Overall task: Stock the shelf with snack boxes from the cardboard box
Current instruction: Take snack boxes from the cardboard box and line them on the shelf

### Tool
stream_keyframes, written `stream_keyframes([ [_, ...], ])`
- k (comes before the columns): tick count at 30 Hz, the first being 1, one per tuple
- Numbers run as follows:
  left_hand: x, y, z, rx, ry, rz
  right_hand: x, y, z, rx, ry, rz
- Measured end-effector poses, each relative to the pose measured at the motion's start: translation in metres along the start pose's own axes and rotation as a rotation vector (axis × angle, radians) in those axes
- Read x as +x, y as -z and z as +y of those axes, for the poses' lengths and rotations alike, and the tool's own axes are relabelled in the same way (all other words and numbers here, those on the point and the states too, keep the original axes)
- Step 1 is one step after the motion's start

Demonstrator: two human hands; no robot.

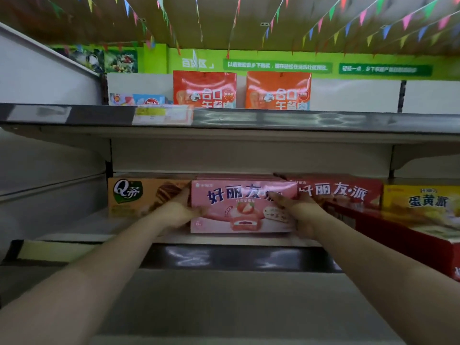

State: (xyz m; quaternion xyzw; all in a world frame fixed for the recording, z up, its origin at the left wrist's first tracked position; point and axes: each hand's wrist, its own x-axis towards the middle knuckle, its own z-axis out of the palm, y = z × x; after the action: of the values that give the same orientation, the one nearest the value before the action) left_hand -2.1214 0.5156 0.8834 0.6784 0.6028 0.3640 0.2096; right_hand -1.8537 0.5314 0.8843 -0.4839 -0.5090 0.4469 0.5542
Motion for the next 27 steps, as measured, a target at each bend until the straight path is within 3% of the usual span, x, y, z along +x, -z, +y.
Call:
stream_keyframes([
  [6,0.017,-0.003,0.009,0.132,-0.03,0.048,0.03,-0.007,0.008,0.159,-0.118,0.111],
  [11,0.024,-0.01,0.015,0.145,-0.053,0.08,0.099,0.013,0.043,0.051,-0.142,0.266],
  [18,0.016,-0.02,0.03,0.176,-0.06,0.116,0.053,0.002,0.014,-0.023,-0.094,0.277],
  [24,0.01,-0.029,0.04,0.276,0.105,0.205,0.012,-0.01,-0.012,-0.251,-0.085,0.464],
  [27,-0.019,-0.038,0.048,0.543,-0.088,0.367,-0.012,-0.013,-0.017,-0.194,-0.023,0.472],
])
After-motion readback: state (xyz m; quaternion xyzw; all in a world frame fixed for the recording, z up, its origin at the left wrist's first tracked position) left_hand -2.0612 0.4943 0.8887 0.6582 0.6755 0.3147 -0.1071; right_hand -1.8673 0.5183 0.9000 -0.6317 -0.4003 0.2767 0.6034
